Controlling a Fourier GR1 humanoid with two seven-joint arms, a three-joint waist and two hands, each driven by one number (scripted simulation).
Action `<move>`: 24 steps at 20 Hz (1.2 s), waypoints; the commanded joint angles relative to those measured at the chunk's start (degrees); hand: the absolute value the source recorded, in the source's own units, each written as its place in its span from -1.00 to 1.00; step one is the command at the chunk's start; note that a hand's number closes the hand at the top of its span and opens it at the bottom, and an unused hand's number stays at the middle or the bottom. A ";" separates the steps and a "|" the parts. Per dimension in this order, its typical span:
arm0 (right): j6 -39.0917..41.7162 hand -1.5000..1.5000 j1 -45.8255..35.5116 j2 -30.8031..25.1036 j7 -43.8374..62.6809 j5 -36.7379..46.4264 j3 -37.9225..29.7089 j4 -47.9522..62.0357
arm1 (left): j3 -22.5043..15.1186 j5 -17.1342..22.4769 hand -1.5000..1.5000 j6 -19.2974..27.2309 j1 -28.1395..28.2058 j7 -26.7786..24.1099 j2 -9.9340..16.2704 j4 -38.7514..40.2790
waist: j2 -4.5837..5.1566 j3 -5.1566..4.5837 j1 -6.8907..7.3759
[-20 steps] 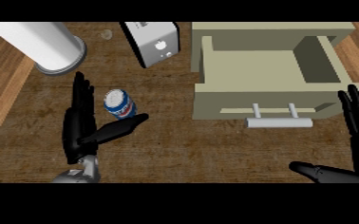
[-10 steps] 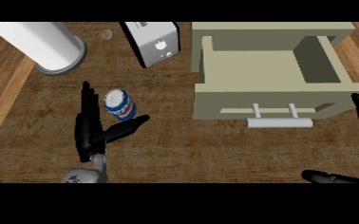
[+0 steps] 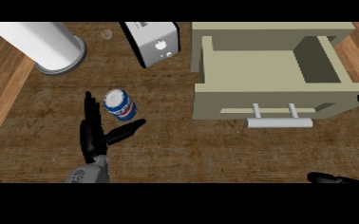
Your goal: Pick up the can, place it into the drawer and close the drawer
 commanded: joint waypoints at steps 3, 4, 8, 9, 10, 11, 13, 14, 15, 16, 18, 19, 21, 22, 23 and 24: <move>-0.48 -1.00 -1.72 1.29 -0.38 2.08 0.51 0.97 | 4.37 2.55 -1.00 -3.52 -3.45 -4.53 0.99 8.23 | 0.00 0.00 0.08; -1.12 -1.00 -4.05 -1.44 5.42 -1.53 -2.54 -2.10 | 6.99 4.58 -1.00 -6.02 -6.60 -6.40 2.11 13.35 | 0.04 -0.02 -0.07; -0.03 -1.00 -0.72 1.32 0.72 2.66 0.53 -0.17 | 9.56 7.63 -1.00 -6.08 -9.96 -14.55 1.68 24.74 | 0.10 -0.03 -0.20; 3.32 -1.00 -0.79 -1.29 -1.88 -3.50 -5.38 2.90 | 8.16 7.29 -1.00 -4.66 -7.66 -13.42 0.37 20.73 | 0.01 0.00 -0.07; 0.63 -1.00 0.51 -0.01 6.92 -2.42 -2.30 -6.94 | 8.39 7.66 -1.00 -5.55 -6.68 -14.75 0.24 21.20 | -0.02 -0.02 -0.12; 3.13 -1.00 -0.53 -1.33 2.20 -2.82 -3.55 -1.87 | 10.88 9.20 -1.00 -8.63 -10.99 -14.58 3.05 25.06 | 0.04 -0.02 -0.18; -0.93 -1.00 -4.02 0.08 4.75 0.74 -1.34 -1.33 | 13.28 9.27 -1.00 -7.97 -15.20 -19.79 2.29 34.27 | 0.14 -0.05 -0.26; 1.75 -1.00 -0.45 -0.06 3.11 -2.88 -4.58 -2.24 | 11.59 9.16 -1.00 -8.95 -11.10 -18.99 1.95 29.89 | 0.01 -0.01 -0.12; 0.95 -1.00 -1.95 -0.10 4.93 -0.35 -1.92 -3.34 | 12.90 9.61 -1.00 -9.69 -15.69 -19.60 2.54 34.36 | 0.06 -0.03 -0.22; 1.32 -1.00 -2.31 0.43 2.44 0.52 -1.22 -0.50 | 14.07 9.17 -1.00 -8.75 -19.05 -23.42 1.44 40.83 | 0.19 -0.05 -0.48; 1.33 -1.00 0.74 1.76 4.74 -0.05 -1.08 -4.71 | 13.97 9.45 -1.00 -10.72 -17.46 -23.37 2.96 39.91 | 0.08 -0.03 -0.34; 0.85 -1.00 -0.57 1.52 5.15 0.61 -1.12 -4.90 | 13.87 9.95 -1.00 -11.45 -16.54 -22.46 3.43 38.25 | 0.04 -0.02 -0.18; 3.37 -1.00 -1.34 -0.09 2.19 -1.90 -3.50 -0.80 | 13.96 9.79 -1.00 -11.47 -19.67 -20.92 4.49 39.28 | 0.06 -0.01 -0.21; 1.35 -1.00 -2.61 -0.80 7.91 -2.52 -3.45 -5.68 | 15.16 9.70 -1.00 -12.27 -22.36 -23.52 5.39 43.70 | 0.14 -0.05 -0.48; 2.58 -1.00 -0.51 0.89 2.22 -0.17 -2.71 -2.53 | 15.21 9.84 -1.00 -12.42 -22.48 -25.81 3.19 45.92 | 0.15 -0.04 -0.49; 2.88 -1.00 -2.94 -2.03 4.92 -4.68 -6.79 -2.18 | 12.33 8.62 -1.00 -12.74 -20.79 -21.59 3.15 40.34 | 0.03 -0.01 -0.21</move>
